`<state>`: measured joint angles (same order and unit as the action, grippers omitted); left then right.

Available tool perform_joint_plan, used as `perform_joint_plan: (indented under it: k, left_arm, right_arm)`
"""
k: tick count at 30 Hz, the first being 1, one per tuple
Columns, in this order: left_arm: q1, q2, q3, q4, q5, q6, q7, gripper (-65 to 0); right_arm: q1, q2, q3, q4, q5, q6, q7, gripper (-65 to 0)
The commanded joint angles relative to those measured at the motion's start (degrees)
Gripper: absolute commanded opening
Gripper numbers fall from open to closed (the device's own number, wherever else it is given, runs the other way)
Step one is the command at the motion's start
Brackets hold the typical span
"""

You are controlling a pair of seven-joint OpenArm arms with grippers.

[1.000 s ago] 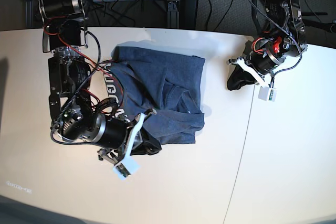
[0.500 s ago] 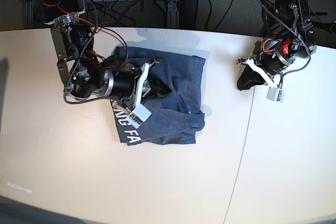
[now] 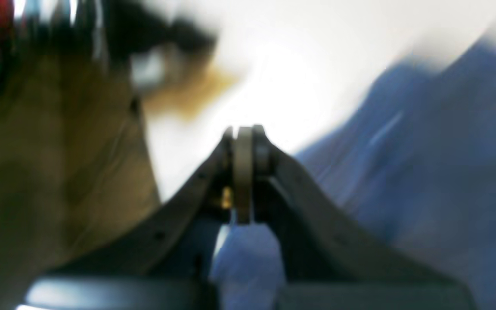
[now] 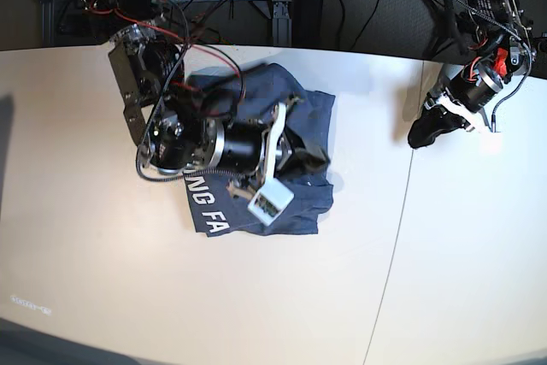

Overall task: Fold the T-shirt properly
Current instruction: 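Fold the held printed end over the bundle with the right gripper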

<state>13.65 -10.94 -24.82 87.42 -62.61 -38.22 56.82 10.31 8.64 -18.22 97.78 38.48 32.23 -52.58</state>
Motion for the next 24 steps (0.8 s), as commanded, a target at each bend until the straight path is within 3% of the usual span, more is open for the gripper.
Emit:
perform_joint_plan:
  k: [1,4,8,13,19,24]
  left_arm:
    - [-0.39,-0.33,0.00,1.84,-1.81,-1.78,-0.33,-65.0]
    - [-0.13,-0.31,3.45,5.14,-1.53,-1.78,-0.17,-65.0]
    - [-0.15,-0.28,14.32,9.97,3.04,-1.78,-1.07,-65.0]
    - [-0.48,2.01,29.81,14.84,14.40,-1.78,-4.96,-65.0]
    - [-0.11,6.56,41.22,17.16,22.32,-1.78,-5.81,-65.0]
    - [-0.15,7.26,48.83,16.92,30.84,-1.78,-8.17,-65.0]
  right_arm:
    - [2.91,-0.15,1.55,1.05,0.28,-0.28,1.42,-65.0]
    - [7.78,-0.09,4.44,0.15,-4.31,-0.31,1.84,-65.0]
    - [13.03,-0.09,5.73,-5.55,-11.41,-0.48,5.75,-65.0]
    - [18.49,-0.09,5.77,-18.47,-15.04,-0.52,9.99,-65.0]
    - [25.62,-0.09,5.84,-33.29,-20.22,-0.55,14.19,-65.0]
    - [31.15,-0.13,5.81,-45.53,-20.24,-0.74,15.30,-65.0]
